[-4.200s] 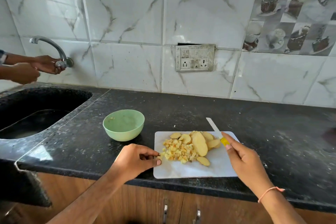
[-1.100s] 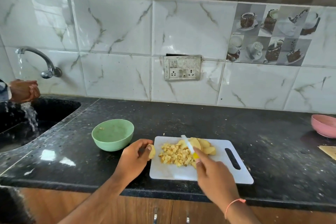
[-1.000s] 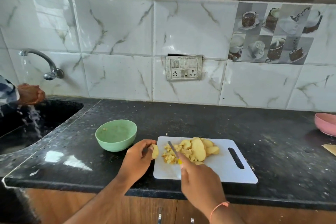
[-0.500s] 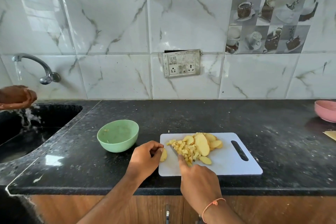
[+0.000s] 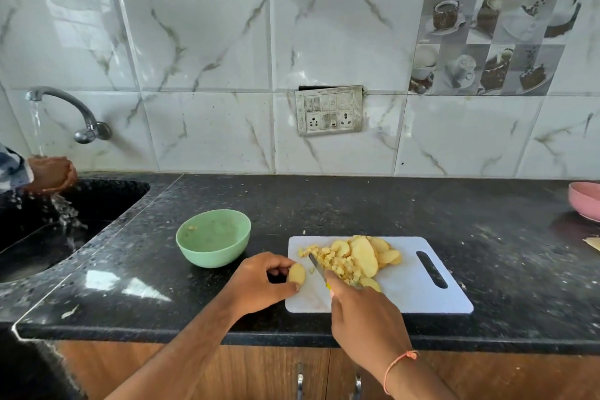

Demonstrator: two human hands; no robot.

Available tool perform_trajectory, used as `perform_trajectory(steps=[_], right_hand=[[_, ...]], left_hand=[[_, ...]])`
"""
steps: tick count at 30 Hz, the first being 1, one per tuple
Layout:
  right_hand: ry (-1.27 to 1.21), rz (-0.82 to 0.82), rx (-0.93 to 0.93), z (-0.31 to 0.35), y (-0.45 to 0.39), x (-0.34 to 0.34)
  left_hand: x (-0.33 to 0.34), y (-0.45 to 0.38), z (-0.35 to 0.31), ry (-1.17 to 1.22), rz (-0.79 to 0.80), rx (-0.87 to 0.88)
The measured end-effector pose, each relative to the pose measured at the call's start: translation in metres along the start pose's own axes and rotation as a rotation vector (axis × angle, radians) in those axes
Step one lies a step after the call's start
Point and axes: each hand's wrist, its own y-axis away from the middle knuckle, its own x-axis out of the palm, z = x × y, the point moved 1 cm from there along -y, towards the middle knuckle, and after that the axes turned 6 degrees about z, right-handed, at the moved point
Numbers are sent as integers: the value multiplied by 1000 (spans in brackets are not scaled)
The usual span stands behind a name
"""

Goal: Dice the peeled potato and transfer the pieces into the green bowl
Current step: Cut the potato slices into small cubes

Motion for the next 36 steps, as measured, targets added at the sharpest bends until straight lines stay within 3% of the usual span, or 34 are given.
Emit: perform_trajectory(steps=[13,36], right_hand=[[-71,-11,-3,5,1,-3],[47,42,-37,21,2,-13]], left_hand=[[0,-1,-3,15,3,-7],[6,3,-10,39,-77,-44]])
